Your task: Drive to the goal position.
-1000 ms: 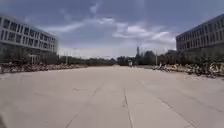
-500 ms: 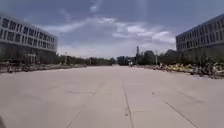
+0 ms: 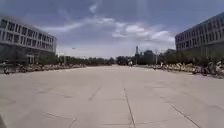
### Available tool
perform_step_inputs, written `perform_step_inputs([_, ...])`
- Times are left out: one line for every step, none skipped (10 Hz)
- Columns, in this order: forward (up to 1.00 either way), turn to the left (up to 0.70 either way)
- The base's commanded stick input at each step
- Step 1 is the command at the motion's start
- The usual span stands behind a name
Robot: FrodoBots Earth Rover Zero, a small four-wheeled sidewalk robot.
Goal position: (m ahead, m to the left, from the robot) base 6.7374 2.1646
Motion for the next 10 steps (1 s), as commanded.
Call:
perform_step_inputs([0.6,0.0])
perform_step_inputs([0.6,0.0])
perform_step_inputs([0.6,0.0])
perform_step_inputs([0.6,0.0])
perform_step_inputs([0.6,0.0])
perform_step_inputs([0.6,0.0])
perform_step_inputs([0.6,0.0])
perform_step_inputs([0.6,0.0])
perform_step_inputs([0.6,0.0])
perform_step_inputs([0.6,0.0])
